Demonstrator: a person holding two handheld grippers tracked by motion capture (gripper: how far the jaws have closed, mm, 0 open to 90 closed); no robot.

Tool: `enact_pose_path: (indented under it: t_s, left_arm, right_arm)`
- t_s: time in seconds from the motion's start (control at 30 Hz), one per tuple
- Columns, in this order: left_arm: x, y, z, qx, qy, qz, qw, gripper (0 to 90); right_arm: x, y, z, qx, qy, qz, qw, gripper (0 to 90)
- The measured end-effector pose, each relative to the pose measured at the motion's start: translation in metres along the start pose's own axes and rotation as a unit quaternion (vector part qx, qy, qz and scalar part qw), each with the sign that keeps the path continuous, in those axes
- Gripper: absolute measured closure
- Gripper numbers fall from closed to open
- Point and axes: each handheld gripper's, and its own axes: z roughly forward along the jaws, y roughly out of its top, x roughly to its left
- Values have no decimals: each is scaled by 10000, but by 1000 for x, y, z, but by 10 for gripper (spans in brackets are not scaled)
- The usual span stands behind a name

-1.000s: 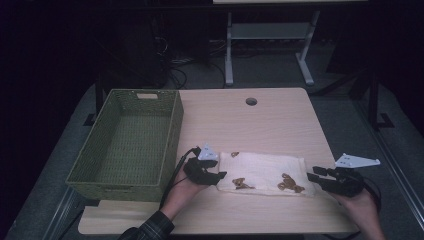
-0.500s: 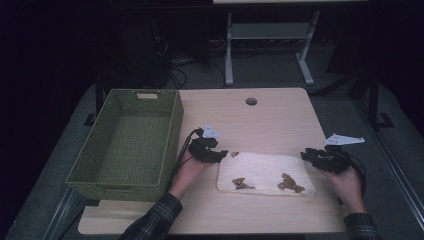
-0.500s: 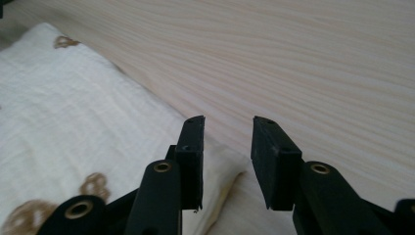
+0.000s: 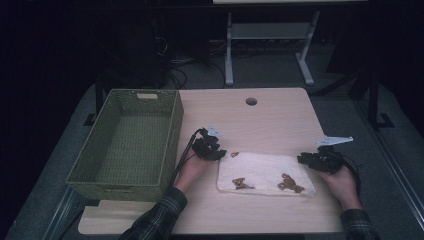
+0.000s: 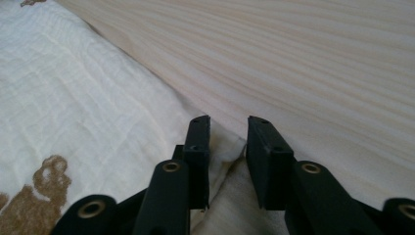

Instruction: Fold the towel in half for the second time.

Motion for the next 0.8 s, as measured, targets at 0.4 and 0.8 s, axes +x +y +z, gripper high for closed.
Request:
enact_pose_path:
  t_s: [0.4, 0.8]
  left_arm:
    - [-1, 5, -4, -59, -186, 8, 9998, 880]
    - [6, 22, -37, -901, 172, -79, 9958, 881]
  right_arm:
    - [1, 2, -1, 31, 2, -104, 9999, 865]
    - [-6, 32, -18, -531, -126, -238, 9982, 867]
